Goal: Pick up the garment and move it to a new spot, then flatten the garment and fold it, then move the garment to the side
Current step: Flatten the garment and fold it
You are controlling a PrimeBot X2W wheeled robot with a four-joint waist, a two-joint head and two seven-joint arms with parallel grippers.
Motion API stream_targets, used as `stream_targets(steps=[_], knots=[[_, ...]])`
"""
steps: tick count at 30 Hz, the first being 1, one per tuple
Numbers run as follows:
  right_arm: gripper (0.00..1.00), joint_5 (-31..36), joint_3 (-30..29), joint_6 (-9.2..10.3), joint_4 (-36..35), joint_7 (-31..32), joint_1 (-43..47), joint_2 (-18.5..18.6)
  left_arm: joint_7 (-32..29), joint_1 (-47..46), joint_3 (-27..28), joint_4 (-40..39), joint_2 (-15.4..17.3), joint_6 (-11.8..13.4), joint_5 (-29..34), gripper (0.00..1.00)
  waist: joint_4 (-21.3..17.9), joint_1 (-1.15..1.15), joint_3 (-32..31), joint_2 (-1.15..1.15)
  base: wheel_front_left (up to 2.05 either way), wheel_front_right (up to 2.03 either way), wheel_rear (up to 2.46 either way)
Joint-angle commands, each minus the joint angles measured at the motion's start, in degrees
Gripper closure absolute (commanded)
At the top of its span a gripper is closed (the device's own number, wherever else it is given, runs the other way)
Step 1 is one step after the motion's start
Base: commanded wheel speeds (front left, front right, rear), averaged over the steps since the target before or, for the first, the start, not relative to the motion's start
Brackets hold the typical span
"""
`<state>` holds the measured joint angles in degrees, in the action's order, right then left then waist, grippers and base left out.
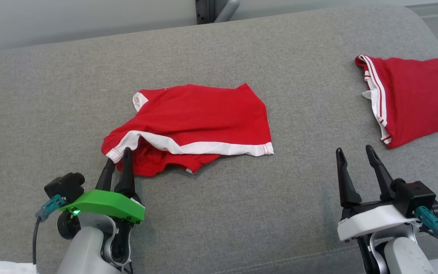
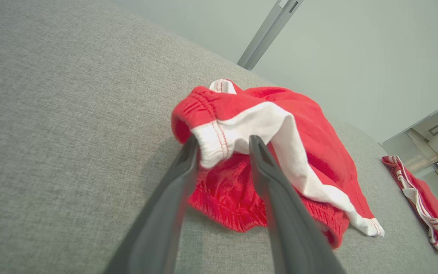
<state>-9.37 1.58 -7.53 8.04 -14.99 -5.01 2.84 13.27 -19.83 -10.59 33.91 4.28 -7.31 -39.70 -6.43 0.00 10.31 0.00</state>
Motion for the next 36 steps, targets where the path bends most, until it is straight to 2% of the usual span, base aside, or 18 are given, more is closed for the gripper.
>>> stream_targets(steps=[1,2,3,5,6,7,8,16,25,30,36], knots=[[0.00,0.4,0.1,0.08,0.2,-0.2,0.1,0.1,0.4,-0.1,-0.3,-0.5,0.4,-0.2,-1.2,0.38,0.1,0.00,-0.1,0.00,0.00,0.00,0.00],[0.00,0.4,0.2,0.08,0.2,-0.2,0.1,0.1,0.4,0.1,-0.6,-0.7,0.6,-0.2,-2.1,0.41,0.1,0.00,-0.1,0.00,0.00,0.00,0.00],[0.00,0.4,0.3,0.08,0.2,-0.2,0.1,0.1,0.5,0.2,-0.8,-0.9,0.9,-0.2,-2.4,0.50,0.1,0.00,-0.2,0.00,0.00,0.00,0.00],[0.00,0.5,0.5,0.09,0.4,-0.2,0.1,0.1,0.6,0.2,-1.3,-0.9,1.4,-0.2,-3.2,0.62,0.1,0.00,-0.2,0.00,0.00,0.00,0.00],[0.00,0.5,0.6,0.08,0.5,-0.2,0.1,0.1,0.7,0.2,-1.5,-0.7,1.5,-0.2,-3.5,0.73,0.1,0.00,-0.2,0.00,0.00,0.00,0.00],[0.00,0.6,0.9,0.08,0.8,-0.2,0.0,0.1,0.9,0.0,-1.5,-0.5,1.6,-0.2,-3.7,0.81,0.1,0.00,-0.2,0.00,0.00,0.00,0.00],[0.00,0.6,1.2,0.09,1.1,-0.2,-0.2,0.1,0.9,-0.1,-1.5,-0.2,1.8,-0.2,-3.8,1.00,0.1,0.00,-0.2,0.00,0.00,0.00,0.00],[0.00,2.2,5.7,0.08,6.9,-0.2,-4.0,0.1,1.8,0.6,-0.4,1.7,2.4,-0.2,-3.0,1.00,1.0,0.00,0.3,0.00,0.00,0.00,0.00],[0.00,5.6,12.7,0.09,22.1,-0.2,-14.2,0.2,2.0,-1.5,-0.8,3.1,1.6,-0.2,-0.5,1.00,3.3,0.00,2.4,0.00,0.00,0.00,0.00],[0.00,4.7,15.1,0.09,29.6,-0.2,-19.6,0.2,2.0,-2.5,-0.9,2.9,1.0,-0.2,0.1,1.00,4.3,0.00,3.7,0.00,0.00,0.00,0.00],[0.00,3.0,16.8,0.09,33.5,-0.2,-22.8,0.1,2.0,-2.9,-0.9,2.3,0.5,-0.2,1.1,1.00,5.2,0.00,4.9,0.00,0.00,0.00,0.00]])
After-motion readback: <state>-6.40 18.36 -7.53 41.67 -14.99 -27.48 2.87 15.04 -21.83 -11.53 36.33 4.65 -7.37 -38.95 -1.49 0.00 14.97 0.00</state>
